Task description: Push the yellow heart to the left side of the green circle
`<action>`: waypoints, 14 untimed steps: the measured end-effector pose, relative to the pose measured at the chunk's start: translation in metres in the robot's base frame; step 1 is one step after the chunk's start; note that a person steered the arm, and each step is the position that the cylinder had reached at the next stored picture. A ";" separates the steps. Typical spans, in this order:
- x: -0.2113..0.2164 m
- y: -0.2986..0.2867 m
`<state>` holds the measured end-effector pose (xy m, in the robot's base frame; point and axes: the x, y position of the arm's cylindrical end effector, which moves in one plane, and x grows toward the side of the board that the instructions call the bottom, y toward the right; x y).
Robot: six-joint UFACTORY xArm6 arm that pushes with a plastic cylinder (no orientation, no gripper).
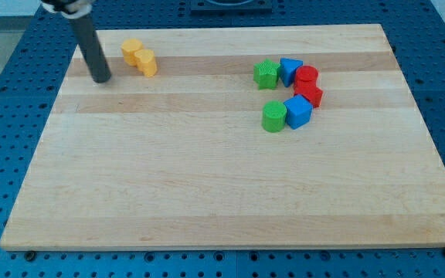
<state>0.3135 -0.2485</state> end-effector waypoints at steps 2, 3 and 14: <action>-0.063 -0.004; -0.077 0.018; -0.007 0.112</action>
<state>0.3070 -0.1361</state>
